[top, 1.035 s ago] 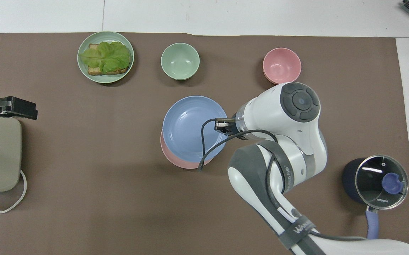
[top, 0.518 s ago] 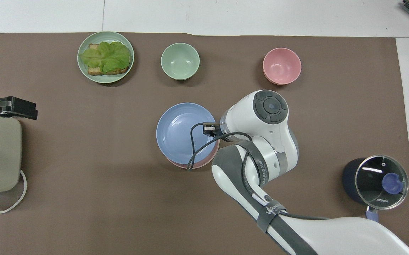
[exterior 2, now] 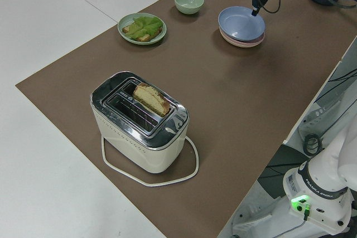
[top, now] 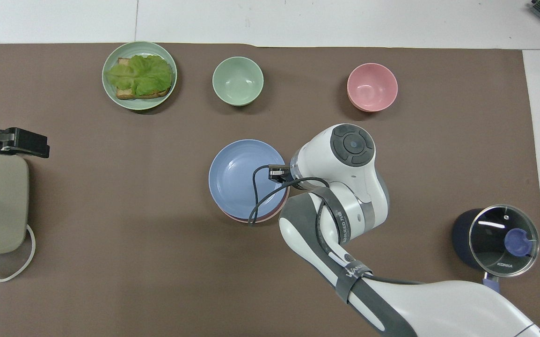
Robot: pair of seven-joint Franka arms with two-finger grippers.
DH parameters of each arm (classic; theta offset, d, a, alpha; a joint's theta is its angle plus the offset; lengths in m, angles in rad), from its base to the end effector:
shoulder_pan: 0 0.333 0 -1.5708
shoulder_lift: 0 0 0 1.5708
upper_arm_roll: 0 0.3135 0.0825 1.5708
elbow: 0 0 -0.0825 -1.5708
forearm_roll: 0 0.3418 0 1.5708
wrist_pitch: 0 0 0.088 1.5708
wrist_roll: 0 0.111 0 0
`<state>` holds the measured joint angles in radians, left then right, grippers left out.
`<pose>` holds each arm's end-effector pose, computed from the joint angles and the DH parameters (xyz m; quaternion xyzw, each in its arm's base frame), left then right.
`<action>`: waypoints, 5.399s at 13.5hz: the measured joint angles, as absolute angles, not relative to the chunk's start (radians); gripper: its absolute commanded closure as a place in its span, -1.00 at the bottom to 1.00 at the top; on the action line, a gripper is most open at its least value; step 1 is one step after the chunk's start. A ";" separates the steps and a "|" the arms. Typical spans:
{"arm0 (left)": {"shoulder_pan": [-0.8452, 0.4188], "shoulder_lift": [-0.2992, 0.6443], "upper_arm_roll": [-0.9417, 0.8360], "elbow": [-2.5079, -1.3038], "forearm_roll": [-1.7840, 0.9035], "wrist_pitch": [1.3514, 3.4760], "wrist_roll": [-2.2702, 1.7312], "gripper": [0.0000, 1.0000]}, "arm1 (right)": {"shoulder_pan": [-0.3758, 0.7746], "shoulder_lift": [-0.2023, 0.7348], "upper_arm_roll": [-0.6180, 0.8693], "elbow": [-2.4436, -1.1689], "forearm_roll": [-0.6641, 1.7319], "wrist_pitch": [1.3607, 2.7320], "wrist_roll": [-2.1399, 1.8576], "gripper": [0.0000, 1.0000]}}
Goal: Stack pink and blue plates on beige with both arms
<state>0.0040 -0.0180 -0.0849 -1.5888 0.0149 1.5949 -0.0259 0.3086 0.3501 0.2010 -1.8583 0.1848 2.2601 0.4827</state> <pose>0.5077 -0.0400 0.6216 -0.9995 0.0276 -0.0124 0.0076 0.5277 0.2908 0.3603 -0.9926 0.0501 0.0265 0.1071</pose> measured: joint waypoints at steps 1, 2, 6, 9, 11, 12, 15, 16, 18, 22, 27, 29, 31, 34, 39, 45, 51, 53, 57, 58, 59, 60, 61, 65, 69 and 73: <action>0.004 -0.018 -0.085 -1.589 0.015 1.595 -0.026 -1.00 | 0.308 0.352 0.200 -1.859 0.185 2.260 0.483 1.00; 0.004 -0.018 -0.085 -1.589 0.015 1.595 -0.026 -1.00 | 0.307 0.355 0.200 -1.860 0.185 2.262 0.483 1.00; 0.004 -0.018 -0.085 -1.589 0.015 1.595 -0.026 -1.00 | 0.293 0.370 0.199 -1.862 0.185 2.300 0.483 -0.80; 0.004 -0.018 -0.085 -1.589 0.015 1.595 -0.026 -1.00 | 0.292 0.373 0.199 -1.862 0.185 2.300 0.483 -1.00; 0.004 -0.018 -0.085 -1.589 0.015 1.595 -0.026 -1.00 | 0.292 0.373 0.199 -1.860 0.185 2.300 0.483 -1.00; 0.004 -0.018 -0.085 -1.589 0.015 1.595 -0.026 -1.00 | 0.291 0.370 0.198 -1.856 0.185 2.300 0.483 -1.00; 0.004 -0.018 -0.085 -1.589 0.015 1.595 -0.026 -1.00 | 0.247 0.317 0.192 -1.840 0.167 2.275 0.483 -1.00; 0.004 -0.018 -0.085 -1.589 0.015 1.595 -0.026 -1.00 | 0.216 0.290 0.191 -1.839 0.148 2.262 0.481 -1.00; 0.004 -0.018 -0.085 -1.589 0.015 1.595 -0.026 -1.00 | 0.163 0.242 0.189 -1.832 0.084 2.221 0.481 -1.00; 0.004 -0.018 -0.085 -1.589 0.015 1.595 -0.026 -1.00 | 0.092 0.167 0.187 -1.791 -0.006 2.097 0.481 -1.00; 0.004 -0.018 -0.085 -1.589 0.015 1.595 -0.026 -1.00 | 0.068 0.056 0.183 -1.779 -0.014 1.997 0.481 -1.00; 0.004 -0.018 -0.085 -1.589 0.015 1.595 -0.026 -1.00 | 0.062 0.014 0.180 -1.750 -0.014 1.930 0.481 -1.00; 0.004 -0.018 -0.085 -1.589 0.015 1.595 -0.026 -1.00 | 0.057 -0.005 0.178 -1.683 -0.014 1.832 0.481 -1.00; 0.004 -0.018 -0.085 -1.589 0.015 1.595 -0.026 -1.00 | 0.031 -0.007 0.175 -1.601 -0.014 1.713 0.447 -1.00; 0.004 -0.018 -0.085 -1.589 0.015 1.595 -0.026 -1.00 | 0.028 -0.025 0.069 -1.547 -0.014 1.599 0.291 -1.00; 0.004 -0.018 -0.086 -1.589 0.015 1.595 -0.026 -1.00 | 0.059 -0.074 -0.098 -1.554 -0.014 1.523 0.059 -1.00; 0.004 -0.018 -0.086 -1.589 0.015 1.595 -0.026 -1.00 | 0.069 -0.108 -0.099 -1.617 -0.014 1.520 0.055 -1.00; 0.004 -0.018 -0.086 -1.589 0.015 1.595 -0.026 -1.00 | 0.072 -0.108 -0.098 -1.623 -0.014 1.518 0.055 -1.00; 0.004 -0.018 -0.086 -1.589 0.015 1.595 -0.026 -1.00 | 0.070 -0.109 -0.101 -1.623 -0.014 1.515 0.048 -1.00; 0.004 -0.018 -0.086 -1.589 0.015 1.595 -0.026 -1.00 | 0.072 -0.110 -0.099 -1.623 -0.014 1.516 0.047 -1.00; 0.004 -0.018 -0.086 -1.589 0.015 1.595 -0.026 -1.00 | 0.073 -0.110 -0.095 -1.623 -0.014 1.516 0.047 -1.00; 0.004 -0.018 -0.086 -1.589 0.015 1.595 -0.026 -1.00 | 0.073 -0.111 -0.092 -1.623 -0.014 1.516 0.045 -1.00; 0.004 -0.018 -0.086 -1.589 0.015 1.595 -0.026 -1.00 | 0.074 -0.111 -0.089 -1.623 -0.014 1.516 0.037 -1.00; 0.004 -0.018 -0.086 -1.589 0.015 1.595 -0.026 -1.00 | 0.073 -0.111 -0.080 -1.623 -0.014 1.516 0.028 -1.00; 0.004 -0.018 -0.086 -1.589 0.015 1.595 -0.026 -1.00 | 0.070 -0.111 -0.088 -1.623 -0.014 1.515 0.025 -1.00; 0.004 -0.018 -0.086 -1.589 0.015 1.595 -0.026 -1.00 | 0.070 -0.111 -0.087 -1.623 -0.014 1.515 0.022 -1.00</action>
